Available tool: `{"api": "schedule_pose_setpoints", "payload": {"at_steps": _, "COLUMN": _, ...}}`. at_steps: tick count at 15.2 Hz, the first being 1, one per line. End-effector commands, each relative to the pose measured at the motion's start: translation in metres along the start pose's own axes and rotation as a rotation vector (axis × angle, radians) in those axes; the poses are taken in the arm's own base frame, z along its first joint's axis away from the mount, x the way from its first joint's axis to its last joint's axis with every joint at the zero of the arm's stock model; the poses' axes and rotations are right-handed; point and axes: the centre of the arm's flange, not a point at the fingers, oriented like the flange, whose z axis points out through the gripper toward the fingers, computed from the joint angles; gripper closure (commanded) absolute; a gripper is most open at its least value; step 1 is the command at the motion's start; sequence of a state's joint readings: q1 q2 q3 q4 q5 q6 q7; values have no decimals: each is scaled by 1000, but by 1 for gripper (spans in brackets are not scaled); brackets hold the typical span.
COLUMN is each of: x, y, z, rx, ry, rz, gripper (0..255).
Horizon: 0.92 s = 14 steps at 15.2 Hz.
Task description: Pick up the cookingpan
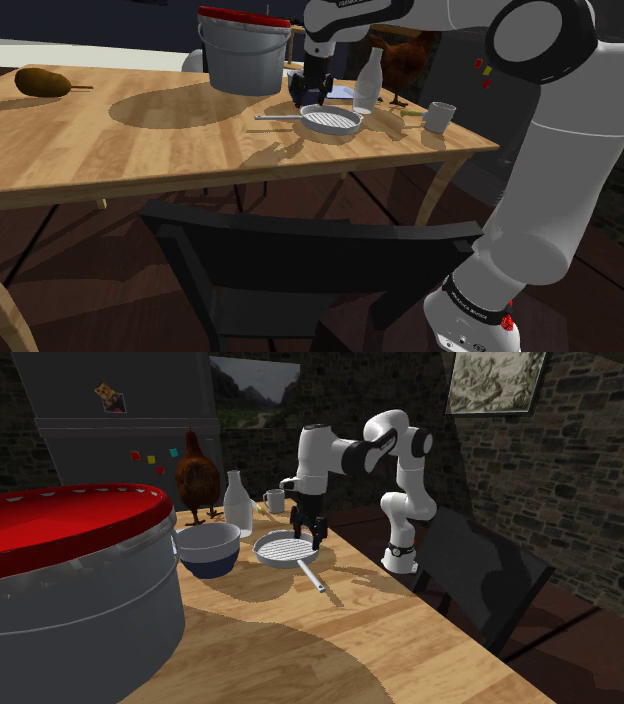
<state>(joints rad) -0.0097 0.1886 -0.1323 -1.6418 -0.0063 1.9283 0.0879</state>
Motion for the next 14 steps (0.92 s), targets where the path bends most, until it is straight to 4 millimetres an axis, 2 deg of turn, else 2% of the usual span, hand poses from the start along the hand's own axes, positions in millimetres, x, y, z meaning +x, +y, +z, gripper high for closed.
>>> {"api": "schedule_pose_setpoints", "payload": {"at_steps": 1, "x": 2, "y": -2, "z": 10, "rx": 0, "ry": 1, "rz": 0, "gripper": 0}}
{"api": "schedule_pose_setpoints", "payload": {"at_steps": 5, "x": 0, "y": -2, "z": 31, "rx": 0, "ry": 1, "rz": 0, "gripper": 0}}
{"api": "schedule_pose_setpoints", "payload": {"at_steps": 7, "x": 0, "y": -2, "z": 34, "rx": 0, "ry": 1, "rz": 0, "gripper": 0}}
{"api": "schedule_pose_setpoints", "payload": {"at_steps": 8, "x": 0, "y": -2, "z": 34, "rx": 0, "ry": 1, "rz": 0, "gripper": 255}}
{"api": "schedule_pose_setpoints", "payload": {"at_steps": 14, "x": 0, "y": -2, "z": 34, "rx": 0, "ry": 1, "rz": 0, "gripper": 255}}
